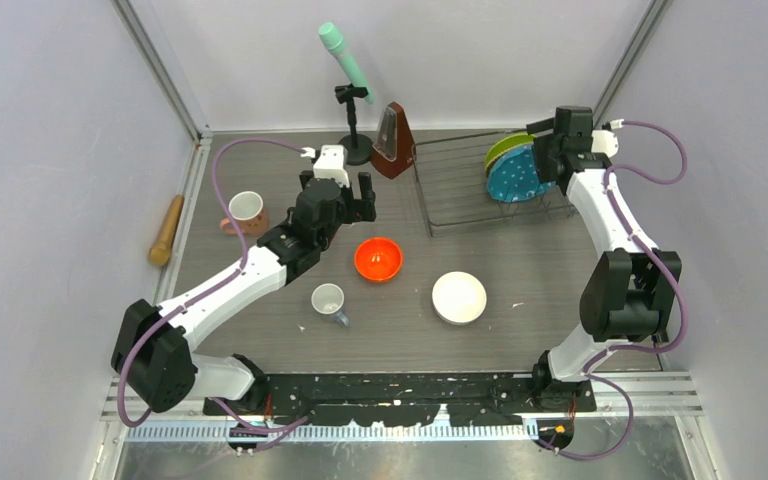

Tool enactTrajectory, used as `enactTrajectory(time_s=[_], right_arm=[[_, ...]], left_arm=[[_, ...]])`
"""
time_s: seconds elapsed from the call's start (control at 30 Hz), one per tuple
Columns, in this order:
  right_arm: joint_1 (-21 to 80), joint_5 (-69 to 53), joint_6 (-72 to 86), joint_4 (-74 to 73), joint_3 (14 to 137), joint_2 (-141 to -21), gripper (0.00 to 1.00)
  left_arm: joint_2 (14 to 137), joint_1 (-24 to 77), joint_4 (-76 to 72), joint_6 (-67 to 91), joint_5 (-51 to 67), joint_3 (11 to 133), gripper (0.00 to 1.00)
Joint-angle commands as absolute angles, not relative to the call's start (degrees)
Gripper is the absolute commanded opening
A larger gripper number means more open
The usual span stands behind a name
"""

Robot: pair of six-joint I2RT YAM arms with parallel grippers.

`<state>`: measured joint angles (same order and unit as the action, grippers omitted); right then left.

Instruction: Load the mixed dishes into the dish rack

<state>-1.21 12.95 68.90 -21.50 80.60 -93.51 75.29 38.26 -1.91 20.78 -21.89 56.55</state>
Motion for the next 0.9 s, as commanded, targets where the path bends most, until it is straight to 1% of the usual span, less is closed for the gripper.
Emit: enactTrajectory(time_s=[0.0, 0.23, 0.4, 0.57, 0.67, 0.77, 0.87], right_arm=[[-1.3, 13.9, 68.2, -19.3, 84.0, -91.6, 0.84], [-1.2, 12.7, 66.7, -21.1, 87.2, -91.7, 0.84], [-1.2, 8.5, 65.1, -23.0, 87.6, -90.4, 0.84], [-1.0, 3.3, 60.9, -27.4, 87.7, -89.1, 0.84], [-0.2, -0.1, 58.6, -30.3, 86.6, -87.6, 0.83], [2.8, -2.1, 55.3, -34.2, 84.6, -85.8, 0.83], [6.5, -3.0, 50.6, -37.9, 83.2, -83.8, 0.82]], left_arm=[[74.6, 38.4, -2.3, 21.0, -22.8, 58.1, 0.89], [75.9, 38.4, -0.2, 22.2, -21.1, 59.4, 0.90], [76.1, 38.1, 2.5, 22.7, -20.5, 60.1, 0.91], [76.2, 36.4, 7.9, 24.6, -15.6, 61.2, 0.91], [75.7, 35.5, 11.4, 25.3, -12.6, 61.2, 0.90], [75.7, 34.8, 16.0, 26.0, -9.6, 61.6, 0.87], [76.2, 34.2, 19.3, 24.5, -4.2, 61.4, 0.83]])
